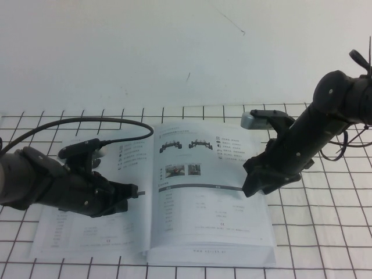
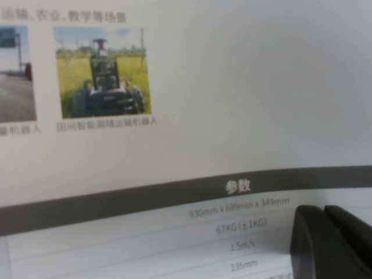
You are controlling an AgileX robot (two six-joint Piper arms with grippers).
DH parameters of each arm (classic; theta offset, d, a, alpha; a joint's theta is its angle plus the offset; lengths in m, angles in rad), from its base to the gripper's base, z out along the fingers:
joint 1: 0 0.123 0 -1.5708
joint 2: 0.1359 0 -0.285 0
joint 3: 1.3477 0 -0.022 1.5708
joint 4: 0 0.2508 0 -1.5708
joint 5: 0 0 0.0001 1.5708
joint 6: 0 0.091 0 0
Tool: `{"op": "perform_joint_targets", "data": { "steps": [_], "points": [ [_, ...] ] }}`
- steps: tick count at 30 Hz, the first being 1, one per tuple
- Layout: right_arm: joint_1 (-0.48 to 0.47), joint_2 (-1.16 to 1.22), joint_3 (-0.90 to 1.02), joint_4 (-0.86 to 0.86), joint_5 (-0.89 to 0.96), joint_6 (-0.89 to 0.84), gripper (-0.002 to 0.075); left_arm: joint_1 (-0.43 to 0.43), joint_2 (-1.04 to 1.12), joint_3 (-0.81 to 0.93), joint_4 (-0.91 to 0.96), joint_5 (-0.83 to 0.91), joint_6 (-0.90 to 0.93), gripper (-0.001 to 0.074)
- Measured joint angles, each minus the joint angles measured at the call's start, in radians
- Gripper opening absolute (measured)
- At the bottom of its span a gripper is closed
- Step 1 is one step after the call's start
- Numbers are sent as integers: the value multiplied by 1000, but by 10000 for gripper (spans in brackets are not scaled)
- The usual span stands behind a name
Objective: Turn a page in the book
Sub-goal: Open the closed book
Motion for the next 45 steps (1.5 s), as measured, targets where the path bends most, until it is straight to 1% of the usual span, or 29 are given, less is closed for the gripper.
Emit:
{"op": "perform_joint_targets", "data": {
  "steps": [7,15,18,20,23,28,32,35,41,45],
  "points": [
    [-2,21,-6,61,0,-20,398,0,12,0,-4,0,0,-2],
    [-2,27,-7,287,0,-146,398,0,12,0,-16,0,2,-2],
    [0,27,-7,318,0,-171,398,0,12,0,-22,0,7,-2],
    [0,25,-8,303,0,-172,398,0,12,0,-22,0,7,-3],
    [0,14,-14,221,2,-132,398,0,13,0,-23,0,11,-2],
    [0,-2,-77,-1,55,-14,398,0,13,-2,-26,0,11,-2],
    [0,0,-82,-117,66,51,398,0,13,-2,-26,4,17,-2],
    [0,21,-82,-126,68,65,398,0,13,-2,-26,4,21,-2],
    [0,37,-82,-42,65,45,398,0,13,-2,-43,6,34,-3],
    [0,41,-82,-34,58,38,397,0,14,-2,-56,8,43,-3]
  ]
}}
